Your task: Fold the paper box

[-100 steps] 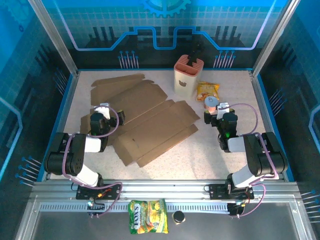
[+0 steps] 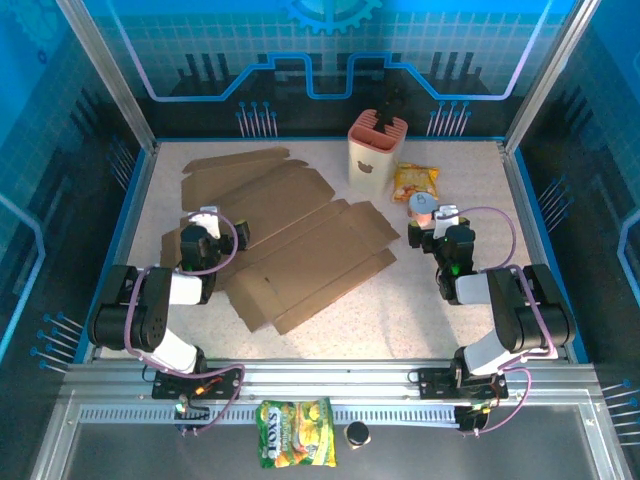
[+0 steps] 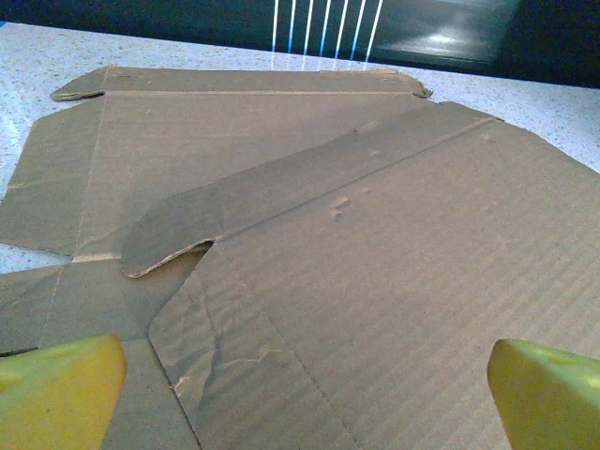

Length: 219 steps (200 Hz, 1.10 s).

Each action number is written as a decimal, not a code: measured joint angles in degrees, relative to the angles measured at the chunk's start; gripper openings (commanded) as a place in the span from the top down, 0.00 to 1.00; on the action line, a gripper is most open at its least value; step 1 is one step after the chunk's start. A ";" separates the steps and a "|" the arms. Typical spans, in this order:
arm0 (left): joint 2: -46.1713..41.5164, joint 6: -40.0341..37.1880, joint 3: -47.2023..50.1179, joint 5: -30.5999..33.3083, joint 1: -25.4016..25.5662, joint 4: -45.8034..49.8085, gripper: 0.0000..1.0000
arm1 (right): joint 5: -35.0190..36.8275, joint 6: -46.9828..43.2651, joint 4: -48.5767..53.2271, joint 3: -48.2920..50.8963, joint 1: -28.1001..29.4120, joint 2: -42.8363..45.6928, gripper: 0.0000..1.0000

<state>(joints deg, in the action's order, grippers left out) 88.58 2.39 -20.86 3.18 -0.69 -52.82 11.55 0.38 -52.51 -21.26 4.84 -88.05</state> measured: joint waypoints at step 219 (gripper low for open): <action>-20.44 50.10 -38.29 0.48 14.58 80.83 0.37 | -4.37 48.28 87.73 -48.74 7.43 27.52 0.28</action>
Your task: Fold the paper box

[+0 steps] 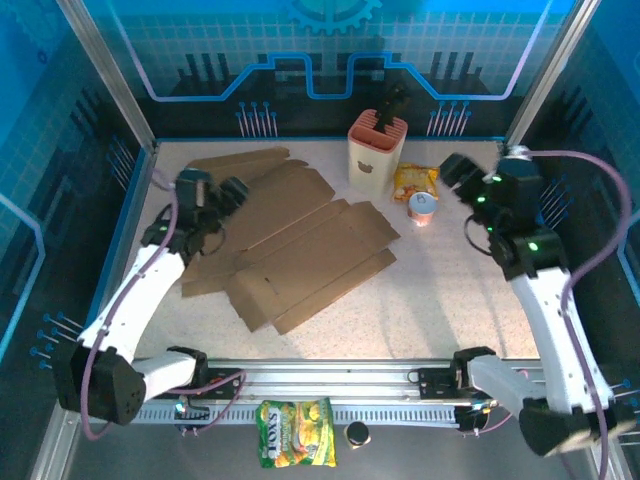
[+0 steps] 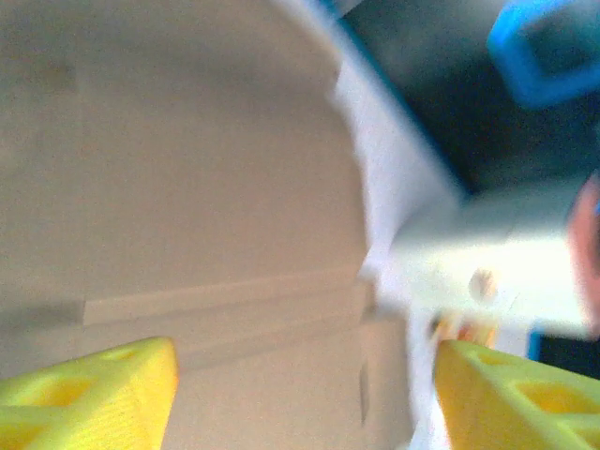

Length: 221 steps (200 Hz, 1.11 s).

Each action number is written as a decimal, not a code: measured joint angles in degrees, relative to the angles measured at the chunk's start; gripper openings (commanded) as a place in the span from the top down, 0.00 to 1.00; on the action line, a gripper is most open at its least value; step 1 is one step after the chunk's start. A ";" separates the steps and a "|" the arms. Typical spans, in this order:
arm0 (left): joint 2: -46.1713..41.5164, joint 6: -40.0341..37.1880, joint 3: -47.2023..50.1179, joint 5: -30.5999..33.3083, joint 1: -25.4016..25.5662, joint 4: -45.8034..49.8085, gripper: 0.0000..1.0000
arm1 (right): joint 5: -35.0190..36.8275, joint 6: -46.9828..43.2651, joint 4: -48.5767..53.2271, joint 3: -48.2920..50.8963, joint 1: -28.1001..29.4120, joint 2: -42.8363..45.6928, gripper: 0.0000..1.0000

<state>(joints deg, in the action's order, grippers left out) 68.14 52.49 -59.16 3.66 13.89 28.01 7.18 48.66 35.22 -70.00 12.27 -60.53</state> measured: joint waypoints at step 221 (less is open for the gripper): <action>-14.58 62.29 35.93 9.11 39.41 1.20 0.39 | -21.84 19.34 -20.94 28.17 10.29 -7.30 0.28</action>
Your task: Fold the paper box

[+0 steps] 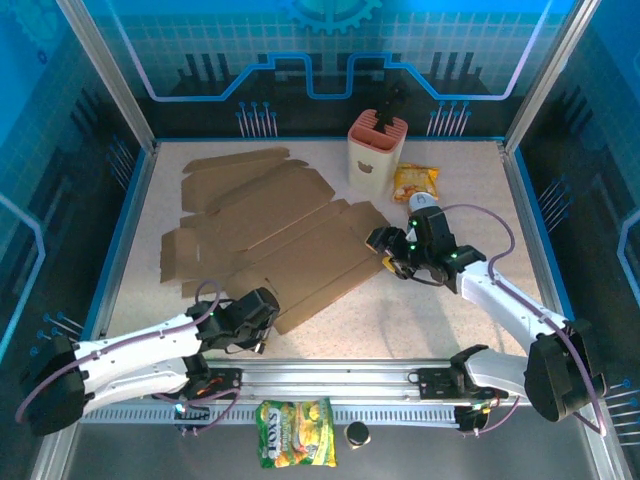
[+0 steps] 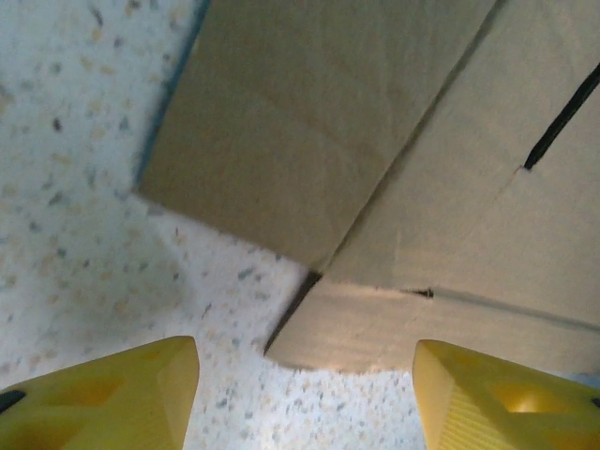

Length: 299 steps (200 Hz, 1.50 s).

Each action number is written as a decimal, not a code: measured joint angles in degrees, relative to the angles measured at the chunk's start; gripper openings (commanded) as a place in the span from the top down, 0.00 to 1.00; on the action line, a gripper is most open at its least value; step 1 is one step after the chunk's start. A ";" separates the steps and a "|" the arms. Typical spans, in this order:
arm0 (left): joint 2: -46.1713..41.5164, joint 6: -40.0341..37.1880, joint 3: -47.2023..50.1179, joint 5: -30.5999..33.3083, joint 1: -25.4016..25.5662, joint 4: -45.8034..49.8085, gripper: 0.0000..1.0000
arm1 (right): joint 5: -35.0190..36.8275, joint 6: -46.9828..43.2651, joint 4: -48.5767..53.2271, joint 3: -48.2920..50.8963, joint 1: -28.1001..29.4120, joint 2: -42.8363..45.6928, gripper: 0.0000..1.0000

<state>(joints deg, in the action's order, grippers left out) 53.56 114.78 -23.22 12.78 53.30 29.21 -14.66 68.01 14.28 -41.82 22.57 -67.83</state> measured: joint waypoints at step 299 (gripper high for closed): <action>-6.34 0.00 5.27 17.03 1.20 -11.06 1.00 | -3.08 15.93 -21.97 15.02 10.32 -4.68 0.26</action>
<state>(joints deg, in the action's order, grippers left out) 47.22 114.78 -17.96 29.80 54.50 18.15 -17.74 83.94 -7.68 -26.81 32.88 -72.51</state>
